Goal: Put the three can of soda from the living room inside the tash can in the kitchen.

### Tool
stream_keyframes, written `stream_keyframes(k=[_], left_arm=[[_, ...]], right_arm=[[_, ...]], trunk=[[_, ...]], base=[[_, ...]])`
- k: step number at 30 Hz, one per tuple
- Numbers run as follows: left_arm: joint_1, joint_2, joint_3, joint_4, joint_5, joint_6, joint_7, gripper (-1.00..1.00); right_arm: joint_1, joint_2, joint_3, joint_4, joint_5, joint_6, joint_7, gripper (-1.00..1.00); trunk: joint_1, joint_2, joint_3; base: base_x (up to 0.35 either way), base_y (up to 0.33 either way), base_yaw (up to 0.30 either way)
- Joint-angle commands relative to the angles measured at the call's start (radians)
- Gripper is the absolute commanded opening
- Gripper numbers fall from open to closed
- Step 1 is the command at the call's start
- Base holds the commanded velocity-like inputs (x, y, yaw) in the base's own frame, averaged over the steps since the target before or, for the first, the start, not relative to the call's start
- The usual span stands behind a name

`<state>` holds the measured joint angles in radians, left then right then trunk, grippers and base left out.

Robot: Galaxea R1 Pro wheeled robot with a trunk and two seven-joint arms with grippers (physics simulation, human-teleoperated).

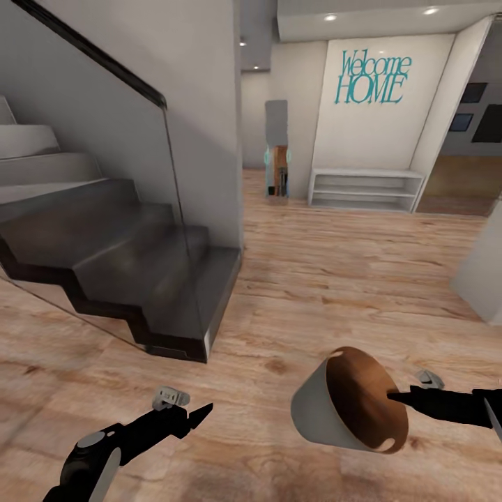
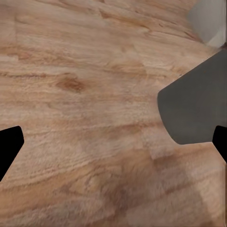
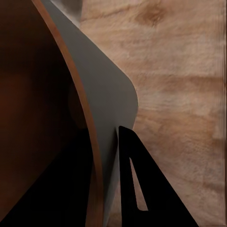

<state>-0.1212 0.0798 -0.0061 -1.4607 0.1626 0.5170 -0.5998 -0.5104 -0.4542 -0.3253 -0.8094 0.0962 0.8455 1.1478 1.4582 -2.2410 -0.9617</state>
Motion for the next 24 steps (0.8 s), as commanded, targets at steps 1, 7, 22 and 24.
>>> stream_keyframes(k=[1, 7, 22, 24], left_arm=[[0.0, 0.0, 0.0, 0.0, 0.0, 0.0, 0.0, 1.0], [0.0, 0.0, 0.0, -0.001, 0.0, 0.0, 0.0, 1.0], [0.0, 0.001, 0.0, -0.004, -0.001, 0.001, 0.0, 1.0], [0.0, 0.0, 0.0, -0.004, -0.001, 0.001, 0.0, 1.0]], right_arm=[[0.0, 0.0, -0.001, -0.001, -0.017, 0.015, 0.006, -1.0], [0.0, 0.0, -0.001, -0.001, -0.016, 0.015, 0.006, -1.0], [0.0, 0.0, -0.001, -0.002, -0.016, 0.014, 0.006, -1.0], [0.0, 0.0, -0.003, -0.002, -0.016, 0.013, 0.007, -1.0]], trunk=[[0.0, 0.0, 0.001], [0.0, 0.0, 0.006], [0.0, 0.0, 0.019], [0.0, 0.0, 0.02]], base=[[0.0, 0.0, -0.256], [0.0, 0.0, -0.256], [0.0, 0.0, -0.255], [0.0, 0.0, -0.254]])
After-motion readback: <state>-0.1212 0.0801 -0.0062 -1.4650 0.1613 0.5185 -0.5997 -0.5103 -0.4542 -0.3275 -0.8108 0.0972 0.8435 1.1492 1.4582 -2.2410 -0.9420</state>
